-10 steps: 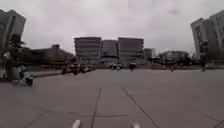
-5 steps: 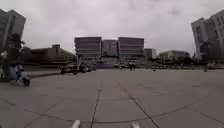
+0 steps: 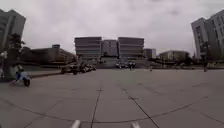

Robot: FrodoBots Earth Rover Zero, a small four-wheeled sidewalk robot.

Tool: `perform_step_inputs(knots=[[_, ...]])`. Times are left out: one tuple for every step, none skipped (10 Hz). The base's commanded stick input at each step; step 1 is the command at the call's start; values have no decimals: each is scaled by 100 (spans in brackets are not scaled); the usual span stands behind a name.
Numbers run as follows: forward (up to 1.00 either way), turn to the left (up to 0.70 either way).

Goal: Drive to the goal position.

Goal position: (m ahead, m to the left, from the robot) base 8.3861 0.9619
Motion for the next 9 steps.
perform_step_inputs(knots=[[100, 0], [100, 0], [100, 0], [100, 0], [100, 0], [100, 0], [100, 0], [100, 0], [100, -10]])
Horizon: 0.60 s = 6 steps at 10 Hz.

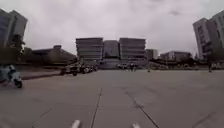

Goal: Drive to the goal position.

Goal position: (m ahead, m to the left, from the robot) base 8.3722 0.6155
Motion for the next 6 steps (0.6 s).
perform_step_inputs(knots=[[100, -19], [100, -15], [100, 0], [100, -10], [100, -35], [100, -12]])
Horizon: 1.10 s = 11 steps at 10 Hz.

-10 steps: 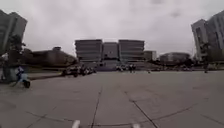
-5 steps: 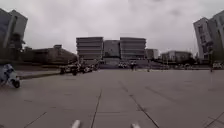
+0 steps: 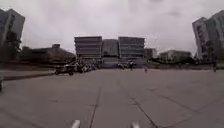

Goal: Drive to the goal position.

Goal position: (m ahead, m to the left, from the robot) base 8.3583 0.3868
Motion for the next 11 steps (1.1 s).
perform_step_inputs(knots=[[100, 0], [100, 0], [100, 0], [100, 0], [100, 0], [100, 0], [100, 0], [100, 0], [100, 0], [100, 0], [100, 0]])
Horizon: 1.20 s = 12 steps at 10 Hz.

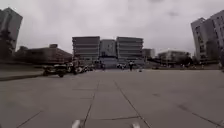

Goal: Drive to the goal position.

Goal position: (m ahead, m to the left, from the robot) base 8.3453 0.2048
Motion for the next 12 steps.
perform_step_inputs(knots=[[100, 0], [100, 0], [100, 0], [100, 0], [100, 0], [100, 0], [100, 0], [100, 0], [100, 0], [100, 0], [100, 0], [100, 0]])
